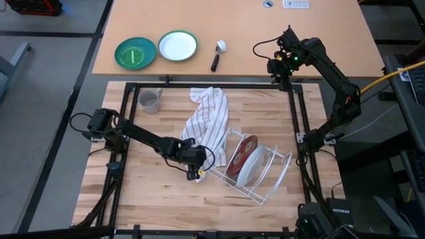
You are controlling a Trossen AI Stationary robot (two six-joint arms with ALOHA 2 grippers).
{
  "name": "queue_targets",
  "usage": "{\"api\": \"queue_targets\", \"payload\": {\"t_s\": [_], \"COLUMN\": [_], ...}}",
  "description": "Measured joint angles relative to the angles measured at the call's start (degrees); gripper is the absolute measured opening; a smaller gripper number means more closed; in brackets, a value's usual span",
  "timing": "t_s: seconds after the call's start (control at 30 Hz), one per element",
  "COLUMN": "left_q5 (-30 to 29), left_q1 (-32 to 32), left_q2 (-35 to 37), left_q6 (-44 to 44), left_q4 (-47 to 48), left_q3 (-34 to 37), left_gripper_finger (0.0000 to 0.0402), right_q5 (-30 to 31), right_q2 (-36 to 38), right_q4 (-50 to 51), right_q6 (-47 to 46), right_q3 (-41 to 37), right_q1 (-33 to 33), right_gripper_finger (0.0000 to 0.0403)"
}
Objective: Sort dishes
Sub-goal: Move the napkin to the top
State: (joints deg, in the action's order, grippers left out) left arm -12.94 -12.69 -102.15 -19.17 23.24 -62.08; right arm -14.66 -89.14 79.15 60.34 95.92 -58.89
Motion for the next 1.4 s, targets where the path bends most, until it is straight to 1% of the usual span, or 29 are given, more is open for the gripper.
{"api": "queue_targets", "payload": {"t_s": [0.17,0.2,0.23,0.37,0.5,0.6,0.7,0.93,1.0,1.13,1.2,1.3,1.4], "left_q5": [-0.4,-0.5,-0.5,-0.4,-0.5,-0.5,-1.5,-9.8,-13.8,-22.2,-25.2,-25.9,-26.0], "left_q1": [-0.1,-0.1,-0.1,-0.2,-0.7,-1.3,-2.0,-2.7,-2.6,-1.6,-0.4,2.1,4.9], "left_q2": [0.0,0.1,0.2,0.5,1.8,3.5,5.8,14.1,16.8,21.8,23.8,25.7,26.2], "left_q6": [-0.4,-1.2,-2.2,-5.6,-8.4,-11.1,-11.9,-12.1,-11.8,-8.3,-6.6,-3.4,-0.5], "left_q4": [-1.0,-1.0,-0.8,-0.7,-1.0,-1.4,-1.3,1.1,2.7,6.0,6.2,6.2,6.2], "left_q3": [0.0,0.0,0.0,0.0,0.0,0.0,0.0,0.0,0.0,0.0,0.0,0.0,0.0], "left_gripper_finger": [0.0037,0.0021,0.0013,0.0015,0.0005,0.0006,0.0004,0.0003,0.0003,0.0002,0.0002,0.0002,0.0002], "right_q5": [0.0,0.0,0.0,0.0,0.0,0.0,0.0,0.0,0.0,0.0,0.0,0.0,0.0], "right_q2": [0.0,0.0,0.0,0.0,0.0,0.0,0.0,0.0,0.0,0.0,0.0,0.0,0.0], "right_q4": [0.0,0.0,0.0,0.0,-0.1,-0.1,-0.2,-0.2,-0.2,-0.4,-0.7,-1.5,-1.7], "right_q6": [0.0,0.0,0.0,0.0,0.0,0.0,0.0,0.0,0.0,0.0,0.0,0.0,0.0], "right_q3": [0.0,0.0,0.0,0.0,0.0,0.0,0.0,0.0,0.0,0.0,0.0,0.0,0.0], "right_q1": [0.0,0.0,0.0,0.0,0.0,0.0,0.0,0.0,0.0,0.0,0.0,0.0,0.0], "right_gripper_finger": [0.0145,0.0145,0.0145,0.0145,0.0145,0.0145,0.0145,0.0145,0.0145,0.0145,0.0145,0.0145,0.0145]}}
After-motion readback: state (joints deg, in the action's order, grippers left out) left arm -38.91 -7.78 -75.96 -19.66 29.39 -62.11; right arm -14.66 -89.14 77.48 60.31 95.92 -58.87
